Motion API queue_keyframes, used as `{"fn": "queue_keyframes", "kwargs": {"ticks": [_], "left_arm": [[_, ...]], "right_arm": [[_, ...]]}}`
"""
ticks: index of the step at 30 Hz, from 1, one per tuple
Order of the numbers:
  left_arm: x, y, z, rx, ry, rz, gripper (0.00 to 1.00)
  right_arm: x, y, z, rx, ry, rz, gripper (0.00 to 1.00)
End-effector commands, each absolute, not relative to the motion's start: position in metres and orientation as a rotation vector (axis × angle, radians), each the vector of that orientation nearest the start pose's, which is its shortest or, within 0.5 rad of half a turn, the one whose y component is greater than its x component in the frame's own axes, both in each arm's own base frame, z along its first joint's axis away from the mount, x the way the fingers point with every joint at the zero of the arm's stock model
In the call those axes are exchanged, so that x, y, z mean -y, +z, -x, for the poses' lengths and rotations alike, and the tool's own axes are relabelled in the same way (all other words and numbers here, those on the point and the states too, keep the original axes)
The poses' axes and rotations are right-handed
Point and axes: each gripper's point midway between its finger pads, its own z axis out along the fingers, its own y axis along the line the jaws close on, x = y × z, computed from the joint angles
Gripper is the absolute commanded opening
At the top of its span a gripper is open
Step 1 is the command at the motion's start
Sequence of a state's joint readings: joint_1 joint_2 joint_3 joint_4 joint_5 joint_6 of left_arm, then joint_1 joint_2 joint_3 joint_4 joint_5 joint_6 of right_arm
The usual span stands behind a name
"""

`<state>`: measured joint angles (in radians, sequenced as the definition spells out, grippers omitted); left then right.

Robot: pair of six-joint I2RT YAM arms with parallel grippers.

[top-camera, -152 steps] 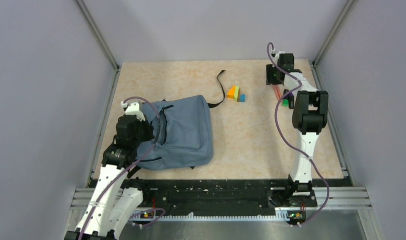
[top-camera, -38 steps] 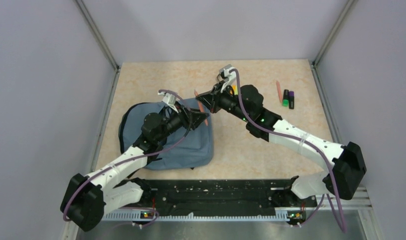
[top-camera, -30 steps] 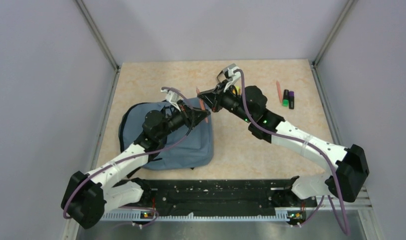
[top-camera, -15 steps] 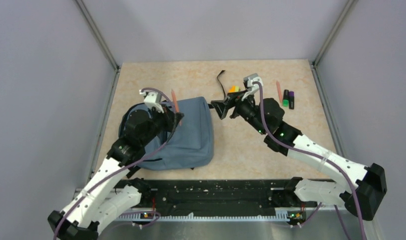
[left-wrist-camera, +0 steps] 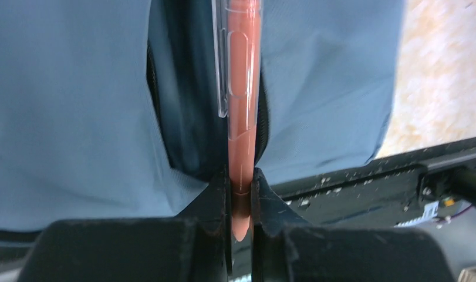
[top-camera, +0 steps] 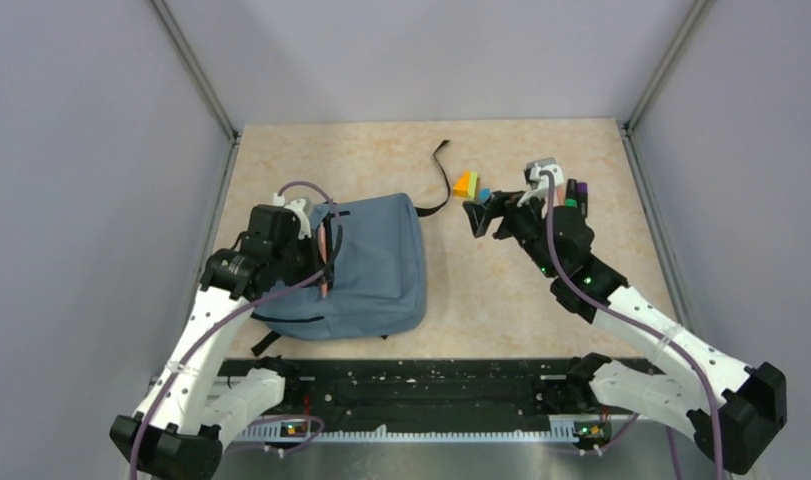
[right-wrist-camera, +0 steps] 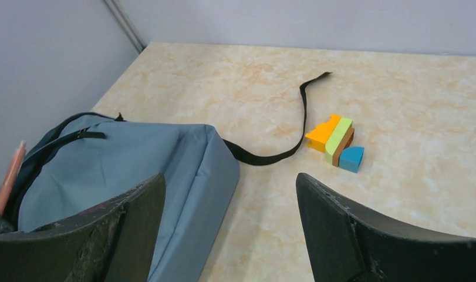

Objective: Pack the student bag
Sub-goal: Place the stationery in the student bag.

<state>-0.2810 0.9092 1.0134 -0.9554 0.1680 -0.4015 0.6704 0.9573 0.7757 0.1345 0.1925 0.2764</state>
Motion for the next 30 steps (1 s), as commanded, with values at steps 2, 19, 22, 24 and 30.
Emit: {"fn": "queue_keyframes", "kwargs": {"ticks": [2, 19, 22, 24, 30], "left_arm": [[0.091, 0.188, -0.175, -2.637, -0.416, 0.101, 0.00], [0.094, 0.191, -0.175, -2.806, -0.391, 0.017, 0.00], [0.095, 0.189, -0.182, -2.818, -0.383, -0.022, 0.00], [0.098, 0.185, -0.186, -2.841, -0.395, -0.054, 0.00], [0.103, 0.183, -0.204, -2.887, -0.394, -0.109, 0.00]], "right_arm": [[-0.183, 0.303, -0.297, -1.595, 0.494, 0.124, 0.80], [-0.164, 0.312, -0.286, -1.548, 0.462, 0.105, 0.80], [-0.163, 0.314, -0.284, -1.542, 0.466, 0.105, 0.81], [-0.163, 0.315, -0.282, -1.538, 0.470, 0.107, 0.81], [-0.162, 0.319, -0.278, -1.523, 0.488, 0.105, 0.81]]}}
